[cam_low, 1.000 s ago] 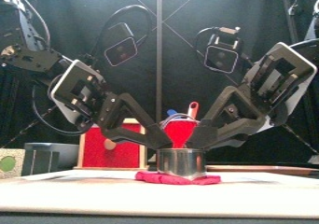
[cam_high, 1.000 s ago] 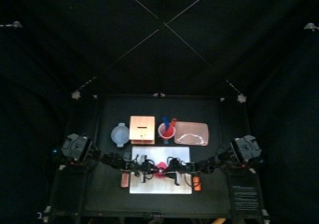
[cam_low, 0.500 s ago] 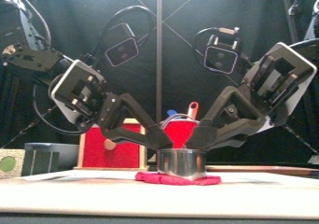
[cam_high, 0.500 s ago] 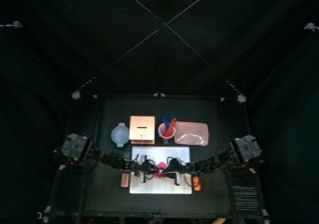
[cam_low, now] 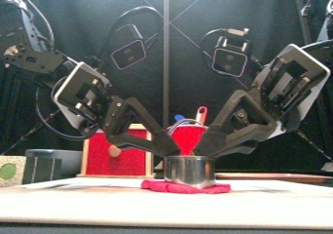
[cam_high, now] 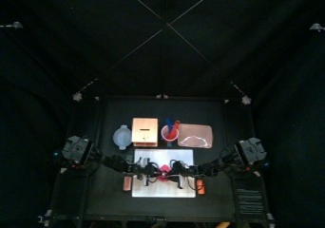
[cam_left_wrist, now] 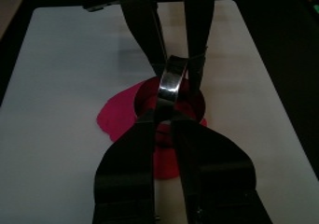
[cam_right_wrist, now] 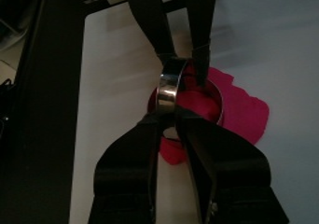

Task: Get the cutter from the drawer then cut the dough then place the extra dough in the bowl
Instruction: Cut the dough

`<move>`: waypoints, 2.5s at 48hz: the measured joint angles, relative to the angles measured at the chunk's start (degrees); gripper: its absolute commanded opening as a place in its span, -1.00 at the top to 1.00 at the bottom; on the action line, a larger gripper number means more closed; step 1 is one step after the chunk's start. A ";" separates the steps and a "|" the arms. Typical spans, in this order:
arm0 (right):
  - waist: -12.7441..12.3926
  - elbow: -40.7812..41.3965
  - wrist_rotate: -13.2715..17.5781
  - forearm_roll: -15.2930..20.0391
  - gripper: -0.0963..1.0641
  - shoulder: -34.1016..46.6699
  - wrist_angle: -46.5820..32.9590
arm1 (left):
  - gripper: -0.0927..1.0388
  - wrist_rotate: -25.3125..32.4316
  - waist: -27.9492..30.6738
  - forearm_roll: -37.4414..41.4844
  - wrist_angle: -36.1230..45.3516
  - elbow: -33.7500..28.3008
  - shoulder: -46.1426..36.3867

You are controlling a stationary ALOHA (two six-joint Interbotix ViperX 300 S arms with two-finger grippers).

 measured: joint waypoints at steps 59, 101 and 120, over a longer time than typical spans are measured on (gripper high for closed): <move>-1.85 -0.97 -0.09 -2.46 -0.19 -2.72 6.50 | -0.14 0.09 0.00 0.18 0.88 -0.79 -0.62; -4.48 -8.00 0.26 -7.47 -0.67 -5.89 19.95 | -0.46 11.34 3.43 0.97 4.39 0.97 -8.44; -5.01 -8.17 0.35 -8.26 -0.67 -5.89 20.13 | -0.45 15.29 4.31 0.88 4.39 -1.05 -9.05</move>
